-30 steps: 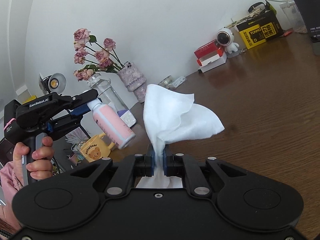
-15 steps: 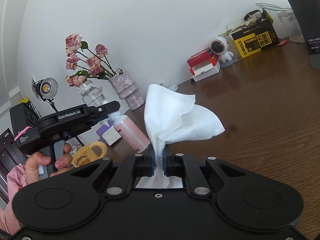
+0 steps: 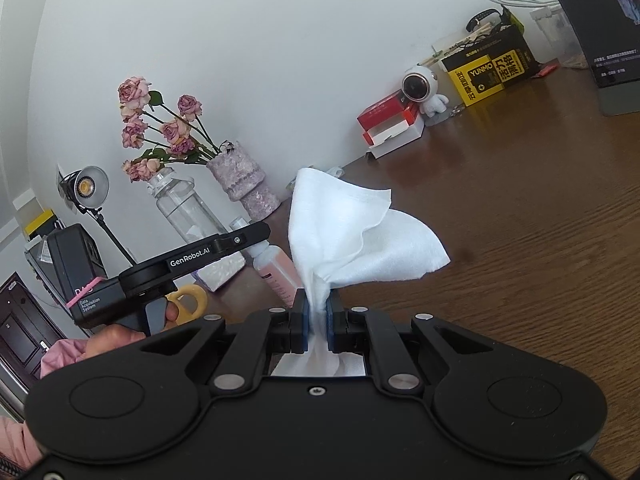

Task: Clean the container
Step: 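Lower the pink spray bottle onto the desk with the left gripper, then open the left gripper and withdraw it from the standing pink bottle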

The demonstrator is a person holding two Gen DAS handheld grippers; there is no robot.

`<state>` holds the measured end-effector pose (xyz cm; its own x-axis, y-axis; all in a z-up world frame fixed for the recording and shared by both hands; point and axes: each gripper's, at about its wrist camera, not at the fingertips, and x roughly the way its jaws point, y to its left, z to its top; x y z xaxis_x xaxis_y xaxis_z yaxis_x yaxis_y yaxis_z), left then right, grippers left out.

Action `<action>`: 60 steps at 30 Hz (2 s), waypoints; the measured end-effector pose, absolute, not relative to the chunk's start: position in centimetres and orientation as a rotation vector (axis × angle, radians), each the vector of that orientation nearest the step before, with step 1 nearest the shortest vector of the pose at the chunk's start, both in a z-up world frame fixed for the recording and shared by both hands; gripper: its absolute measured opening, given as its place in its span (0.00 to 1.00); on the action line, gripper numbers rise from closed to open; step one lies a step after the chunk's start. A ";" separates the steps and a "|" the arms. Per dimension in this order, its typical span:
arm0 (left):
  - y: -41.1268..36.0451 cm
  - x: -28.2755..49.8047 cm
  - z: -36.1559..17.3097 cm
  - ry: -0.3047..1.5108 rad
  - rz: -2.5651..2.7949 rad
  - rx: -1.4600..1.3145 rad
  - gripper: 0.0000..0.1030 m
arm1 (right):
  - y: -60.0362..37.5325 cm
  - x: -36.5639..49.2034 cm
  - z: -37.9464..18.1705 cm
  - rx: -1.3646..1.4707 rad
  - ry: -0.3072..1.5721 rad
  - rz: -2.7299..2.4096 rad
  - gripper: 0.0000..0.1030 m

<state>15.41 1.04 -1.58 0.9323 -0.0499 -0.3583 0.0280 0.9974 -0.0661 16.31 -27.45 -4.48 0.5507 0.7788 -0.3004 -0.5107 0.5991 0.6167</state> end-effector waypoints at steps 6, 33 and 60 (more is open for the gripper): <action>0.6 15.3 -1.9 0.365 -0.022 -0.045 0.20 | -27.7 16.3 -4.7 0.509 0.598 0.800 0.10; 0.7 15.2 -0.7 0.338 0.039 -0.052 0.78 | -27.9 15.6 -4.6 0.507 0.608 0.787 0.10; 2.9 8.2 1.1 0.353 0.043 -0.106 1.00 | -26.0 13.5 -0.9 0.394 0.590 0.772 0.10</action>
